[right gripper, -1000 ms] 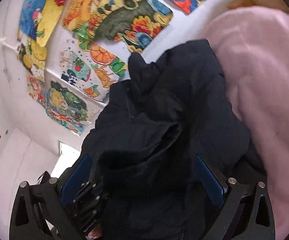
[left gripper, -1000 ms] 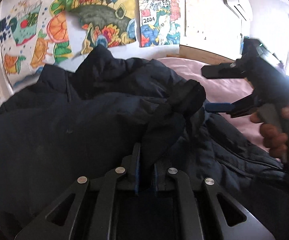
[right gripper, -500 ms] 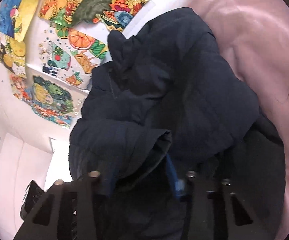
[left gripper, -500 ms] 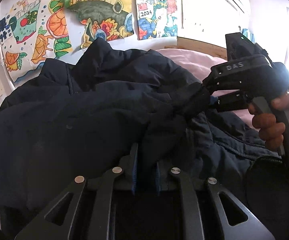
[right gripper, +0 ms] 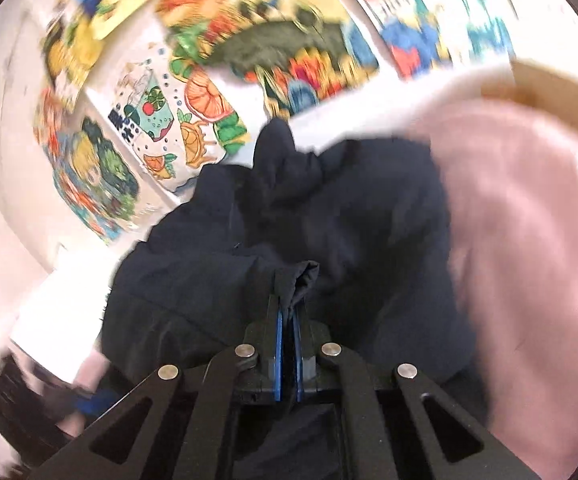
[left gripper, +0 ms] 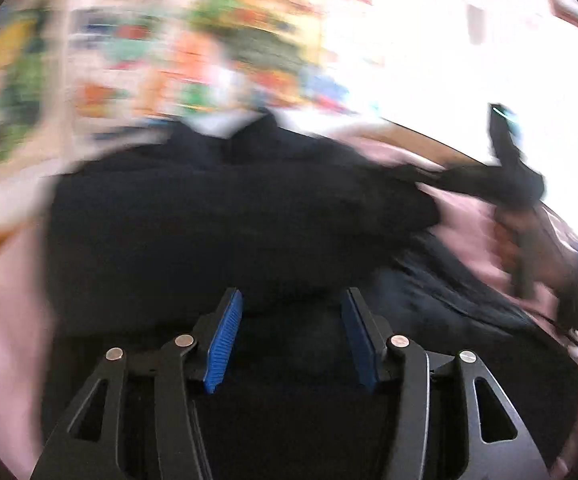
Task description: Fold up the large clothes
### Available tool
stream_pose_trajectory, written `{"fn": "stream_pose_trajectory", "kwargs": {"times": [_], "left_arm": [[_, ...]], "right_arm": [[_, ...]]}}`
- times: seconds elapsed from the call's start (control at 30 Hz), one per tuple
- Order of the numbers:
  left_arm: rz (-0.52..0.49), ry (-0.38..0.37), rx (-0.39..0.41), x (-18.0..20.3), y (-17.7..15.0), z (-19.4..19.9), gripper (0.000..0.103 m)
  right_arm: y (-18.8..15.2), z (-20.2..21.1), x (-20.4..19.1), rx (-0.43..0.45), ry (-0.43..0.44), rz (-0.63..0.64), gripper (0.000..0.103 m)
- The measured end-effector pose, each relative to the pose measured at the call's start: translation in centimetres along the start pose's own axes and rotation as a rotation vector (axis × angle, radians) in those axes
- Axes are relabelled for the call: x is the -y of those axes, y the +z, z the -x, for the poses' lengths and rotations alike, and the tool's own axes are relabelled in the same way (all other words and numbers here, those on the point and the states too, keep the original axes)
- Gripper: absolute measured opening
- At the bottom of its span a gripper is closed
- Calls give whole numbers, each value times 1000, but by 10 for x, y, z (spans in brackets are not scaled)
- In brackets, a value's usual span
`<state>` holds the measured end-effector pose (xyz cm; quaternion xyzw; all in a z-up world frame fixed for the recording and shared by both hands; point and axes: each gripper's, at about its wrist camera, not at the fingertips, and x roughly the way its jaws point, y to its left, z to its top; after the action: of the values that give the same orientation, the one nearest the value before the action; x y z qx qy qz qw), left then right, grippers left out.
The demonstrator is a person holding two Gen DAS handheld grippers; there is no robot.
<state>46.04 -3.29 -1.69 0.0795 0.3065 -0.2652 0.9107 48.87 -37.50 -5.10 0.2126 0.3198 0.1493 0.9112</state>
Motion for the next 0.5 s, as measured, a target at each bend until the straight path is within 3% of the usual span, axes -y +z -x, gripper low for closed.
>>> {"fn": "stream_pose_trajectory", "kwargs": {"times": [0.07, 0.13, 0.27, 0.43, 0.5], "left_arm": [[112, 156, 39, -39, 4, 7, 50], [228, 211, 64, -75, 7, 9, 51], [386, 267, 62, -126, 14, -3, 52], [438, 241, -43, -153, 23, -44, 52], [426, 292, -93, -157, 22, -56, 52]], "right_arm": [[5, 0, 1, 19, -42, 39, 5], [5, -4, 1, 26, -75, 65, 5], [4, -15, 5, 52, -214, 111, 5], [0, -25, 19, 8, -227, 88, 5], [-4, -28, 18, -2, -254, 104, 9]]}}
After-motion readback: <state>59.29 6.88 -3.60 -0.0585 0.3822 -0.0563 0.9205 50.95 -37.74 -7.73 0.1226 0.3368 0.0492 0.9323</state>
